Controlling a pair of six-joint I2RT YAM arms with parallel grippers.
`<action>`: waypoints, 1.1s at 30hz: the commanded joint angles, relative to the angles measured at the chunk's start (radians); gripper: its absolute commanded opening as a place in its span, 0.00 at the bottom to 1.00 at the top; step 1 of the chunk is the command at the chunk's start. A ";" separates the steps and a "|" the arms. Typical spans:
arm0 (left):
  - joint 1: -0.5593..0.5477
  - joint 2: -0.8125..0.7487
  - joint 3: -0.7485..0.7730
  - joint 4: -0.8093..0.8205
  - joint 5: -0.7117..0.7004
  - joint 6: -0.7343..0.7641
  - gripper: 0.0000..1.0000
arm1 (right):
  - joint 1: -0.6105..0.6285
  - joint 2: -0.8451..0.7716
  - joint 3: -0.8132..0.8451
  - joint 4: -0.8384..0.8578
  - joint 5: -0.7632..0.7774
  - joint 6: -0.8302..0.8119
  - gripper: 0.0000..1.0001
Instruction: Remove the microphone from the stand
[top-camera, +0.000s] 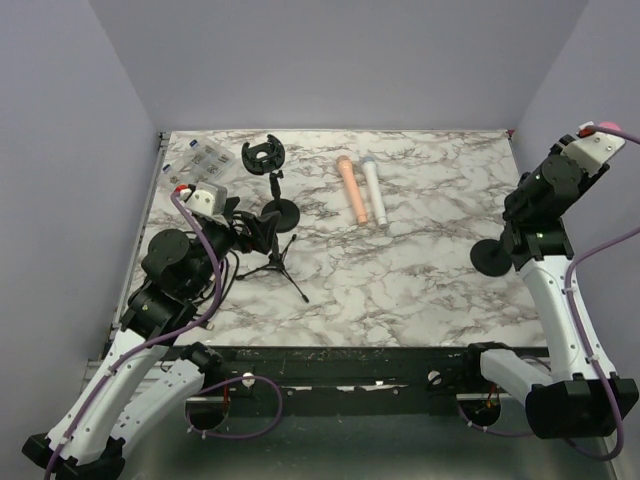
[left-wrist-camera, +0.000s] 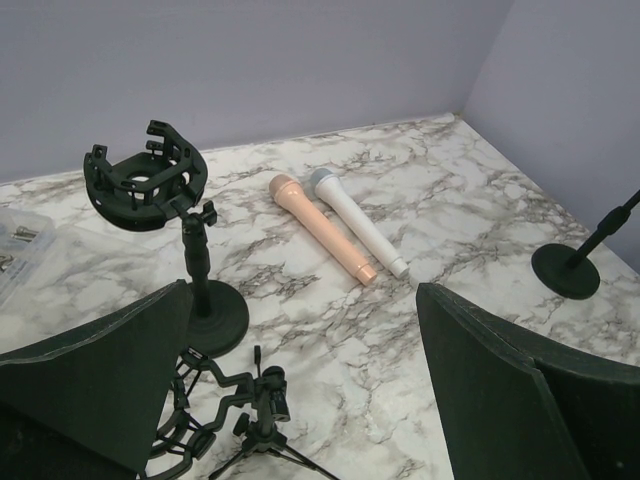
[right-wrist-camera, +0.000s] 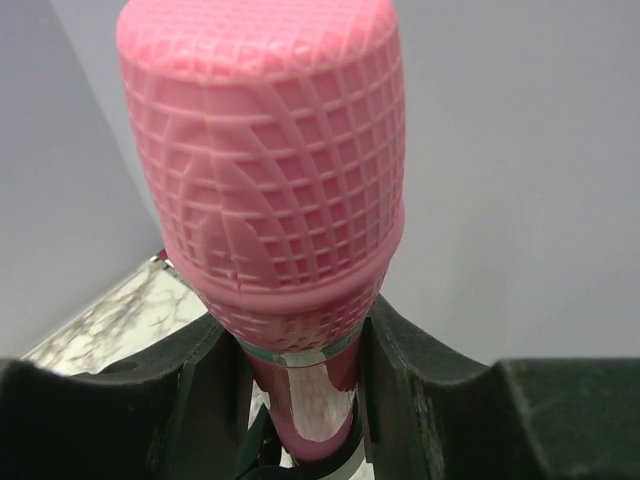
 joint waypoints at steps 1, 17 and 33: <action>-0.004 -0.013 0.007 -0.008 -0.006 0.004 0.98 | 0.000 -0.042 0.066 -0.183 -0.158 0.214 0.01; -0.004 -0.027 0.010 -0.009 -0.001 0.003 0.99 | 0.021 -0.043 0.320 -0.655 -0.646 0.370 0.01; -0.004 -0.027 0.002 -0.003 -0.006 0.003 0.99 | 0.127 0.030 0.362 -0.571 -1.614 0.413 0.01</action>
